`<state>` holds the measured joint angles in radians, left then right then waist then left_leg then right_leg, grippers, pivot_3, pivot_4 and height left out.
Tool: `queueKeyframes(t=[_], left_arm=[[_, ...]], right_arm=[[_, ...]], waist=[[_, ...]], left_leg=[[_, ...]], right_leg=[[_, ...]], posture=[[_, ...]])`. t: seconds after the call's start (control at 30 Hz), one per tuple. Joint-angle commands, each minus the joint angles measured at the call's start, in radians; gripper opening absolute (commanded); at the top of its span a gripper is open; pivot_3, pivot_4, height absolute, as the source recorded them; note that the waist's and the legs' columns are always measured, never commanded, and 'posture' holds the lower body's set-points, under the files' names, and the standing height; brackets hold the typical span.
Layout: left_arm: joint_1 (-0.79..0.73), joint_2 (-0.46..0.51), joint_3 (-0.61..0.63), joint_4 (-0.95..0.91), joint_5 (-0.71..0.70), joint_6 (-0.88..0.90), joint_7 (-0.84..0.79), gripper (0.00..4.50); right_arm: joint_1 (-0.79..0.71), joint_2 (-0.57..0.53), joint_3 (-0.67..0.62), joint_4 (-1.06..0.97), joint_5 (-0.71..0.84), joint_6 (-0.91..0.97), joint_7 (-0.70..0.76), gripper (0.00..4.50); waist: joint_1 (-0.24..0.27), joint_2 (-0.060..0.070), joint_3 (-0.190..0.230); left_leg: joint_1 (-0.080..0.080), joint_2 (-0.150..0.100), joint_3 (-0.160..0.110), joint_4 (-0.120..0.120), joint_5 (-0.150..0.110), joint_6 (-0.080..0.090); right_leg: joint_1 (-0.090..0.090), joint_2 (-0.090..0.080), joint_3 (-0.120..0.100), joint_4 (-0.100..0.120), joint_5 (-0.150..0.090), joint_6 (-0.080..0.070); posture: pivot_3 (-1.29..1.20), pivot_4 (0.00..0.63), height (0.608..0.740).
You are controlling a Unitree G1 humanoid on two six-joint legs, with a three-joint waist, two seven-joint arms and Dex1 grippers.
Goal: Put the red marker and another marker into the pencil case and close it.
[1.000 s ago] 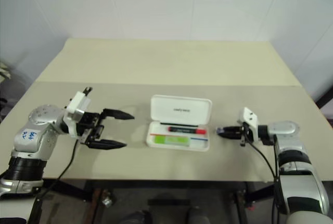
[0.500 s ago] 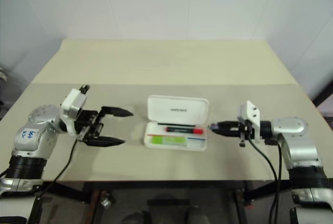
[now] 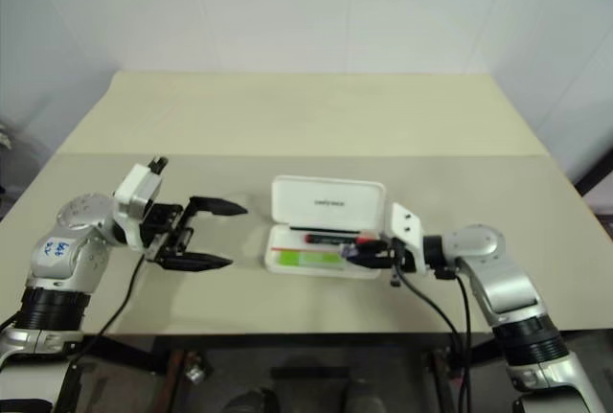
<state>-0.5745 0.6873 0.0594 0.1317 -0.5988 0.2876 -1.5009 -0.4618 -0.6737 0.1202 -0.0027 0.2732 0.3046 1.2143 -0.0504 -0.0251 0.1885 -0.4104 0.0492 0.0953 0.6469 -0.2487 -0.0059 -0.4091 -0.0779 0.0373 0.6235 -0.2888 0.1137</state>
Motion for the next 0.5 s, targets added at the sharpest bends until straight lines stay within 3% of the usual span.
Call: queueKeyframes(t=[0.03,0.5], left_arm=[[0.018,0.012,0.020,-0.037,-0.030,-0.004,-0.043,4.50],[0.056,0.018,0.032,-0.084,-0.051,0.007,-0.017,4.50]], right_arm=[[-0.016,-0.003,0.018,0.024,-0.018,-0.021,0.004,0.36],[-0.039,-0.037,-0.020,0.097,-0.013,-0.086,0.021,0.36]], waist=[[0.002,0.000,0.000],[0.002,-0.001,0.000]], left_leg=[[0.000,0.000,0.000,0.000,0.000,0.000],[-0.001,0.000,0.000,0.000,-0.001,0.001]], right_leg=[[0.000,0.000,0.000,0.000,0.000,0.000],[0.000,0.000,0.000,-0.002,0.000,0.000]], posture=[[0.00,0.150,0.740],[0.00,0.150,0.740]])
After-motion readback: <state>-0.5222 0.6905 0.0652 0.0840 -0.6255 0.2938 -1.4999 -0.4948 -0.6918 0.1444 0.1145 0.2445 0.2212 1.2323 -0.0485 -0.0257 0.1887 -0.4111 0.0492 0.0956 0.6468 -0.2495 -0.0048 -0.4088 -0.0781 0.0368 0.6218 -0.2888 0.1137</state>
